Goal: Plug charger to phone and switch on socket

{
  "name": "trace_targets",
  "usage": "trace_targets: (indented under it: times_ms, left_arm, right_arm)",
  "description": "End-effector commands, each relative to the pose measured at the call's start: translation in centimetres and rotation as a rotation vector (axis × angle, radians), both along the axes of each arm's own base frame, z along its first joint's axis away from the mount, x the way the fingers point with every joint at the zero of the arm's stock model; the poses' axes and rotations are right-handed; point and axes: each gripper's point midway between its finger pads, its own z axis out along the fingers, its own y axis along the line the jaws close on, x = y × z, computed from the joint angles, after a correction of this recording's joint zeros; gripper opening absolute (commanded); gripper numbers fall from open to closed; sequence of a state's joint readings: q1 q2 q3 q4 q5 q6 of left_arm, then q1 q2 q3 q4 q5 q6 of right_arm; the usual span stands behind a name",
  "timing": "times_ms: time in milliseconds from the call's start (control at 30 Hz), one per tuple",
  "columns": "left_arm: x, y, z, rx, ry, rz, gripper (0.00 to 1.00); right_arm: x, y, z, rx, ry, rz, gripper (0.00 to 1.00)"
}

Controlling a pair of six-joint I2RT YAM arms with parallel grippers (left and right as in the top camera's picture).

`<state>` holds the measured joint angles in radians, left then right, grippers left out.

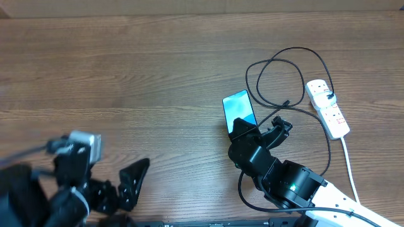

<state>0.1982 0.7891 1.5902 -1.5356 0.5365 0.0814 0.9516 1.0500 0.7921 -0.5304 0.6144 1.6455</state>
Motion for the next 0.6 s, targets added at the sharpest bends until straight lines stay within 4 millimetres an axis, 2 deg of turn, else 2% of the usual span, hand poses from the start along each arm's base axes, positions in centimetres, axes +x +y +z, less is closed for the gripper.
trace_targets:
  times_ms: [0,100,267,367,500,567]
  left_arm:
    - [-0.9,3.7,-0.7,-0.02,0.016,0.328,0.99]
    - [-1.4,4.5,-2.0,-0.064,0.016,0.424,0.99]
    - [0.6,4.6,-6.8,-0.225,0.118,0.53,1.0]
    - [2.7,2.9,-9.2,-0.345,0.178,0.463,1.0]
    - [5.5,-0.9,-10.4,-0.563,0.191,0.244,0.99]
    - [6.2,-2.0,-10.9,-0.651,0.206,0.188,0.99]
  right_arm:
    - [0.1,0.2,1.5,0.032,-0.022,0.002,0.04]
    - [-0.1,0.1,1.2,0.023,-0.011,0.007,0.04]
    - [-0.7,-0.7,0.2,-0.029,0.029,0.009,0.04]
    - [-1.2,-0.9,0.0,-0.038,0.047,0.025,0.04]
    - [-1.9,-0.4,0.6,-0.059,0.042,0.121,0.04]
    - [-2.2,-0.2,0.9,-0.053,0.041,0.15,0.04]
